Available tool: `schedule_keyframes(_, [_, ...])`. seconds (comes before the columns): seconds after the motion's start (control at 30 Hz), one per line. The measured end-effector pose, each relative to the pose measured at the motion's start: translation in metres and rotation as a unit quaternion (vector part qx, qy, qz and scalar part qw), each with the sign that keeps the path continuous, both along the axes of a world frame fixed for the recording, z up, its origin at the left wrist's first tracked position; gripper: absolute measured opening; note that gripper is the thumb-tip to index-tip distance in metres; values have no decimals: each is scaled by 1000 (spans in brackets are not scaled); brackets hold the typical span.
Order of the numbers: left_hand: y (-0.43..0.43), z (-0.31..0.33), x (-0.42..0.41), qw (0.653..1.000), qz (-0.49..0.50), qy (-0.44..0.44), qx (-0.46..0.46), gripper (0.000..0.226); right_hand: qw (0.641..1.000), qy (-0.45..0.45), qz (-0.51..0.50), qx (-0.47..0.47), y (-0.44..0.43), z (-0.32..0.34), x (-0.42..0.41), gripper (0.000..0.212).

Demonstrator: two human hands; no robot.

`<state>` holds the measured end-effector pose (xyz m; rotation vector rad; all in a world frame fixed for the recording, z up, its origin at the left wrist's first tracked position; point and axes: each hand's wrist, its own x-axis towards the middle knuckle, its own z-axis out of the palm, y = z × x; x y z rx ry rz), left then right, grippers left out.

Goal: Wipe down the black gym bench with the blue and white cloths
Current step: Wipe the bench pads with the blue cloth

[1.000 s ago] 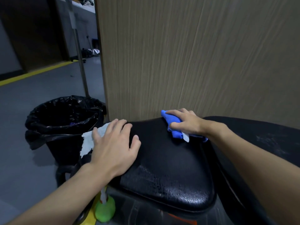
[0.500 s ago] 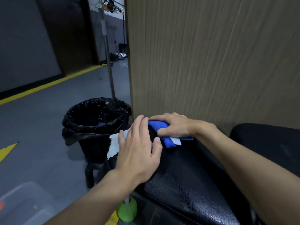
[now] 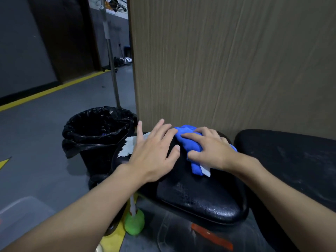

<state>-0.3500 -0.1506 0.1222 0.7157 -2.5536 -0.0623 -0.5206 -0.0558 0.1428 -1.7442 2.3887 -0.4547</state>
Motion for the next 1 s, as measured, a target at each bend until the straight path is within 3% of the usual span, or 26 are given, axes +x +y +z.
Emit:
schedule_keyframes(0.13, [21,10,-16,999,-11,30,31,65,996,13,-43,-76,27,-1,20,57])
schedule_keyframes(0.37, [53,19,-45,992,-24,95,75,70,981,-48,-71,-172,85,13,13,54])
schedule_keyframes(0.53, [78,23,-66,986,-41,110,118,64,973,35,-111,-200,139,33,-2,53])
schedule_keyframes(0.6, [90,24,-76,987,-59,79,127,56,975,50,-137,-168,158,36,-5,50])
schedule_keyframes(0.73, [117,27,-92,980,-79,74,167,50,985,97,-133,56,181,28,-15,54])
schedule_keyframes(0.83, [126,18,-98,979,-85,58,178,40,985,145,-92,-5,185,16,-15,58])
schedule_keyframes(1.0, [112,2,-104,989,-50,7,141,38,994,76,-73,-3,171,-7,-21,71])
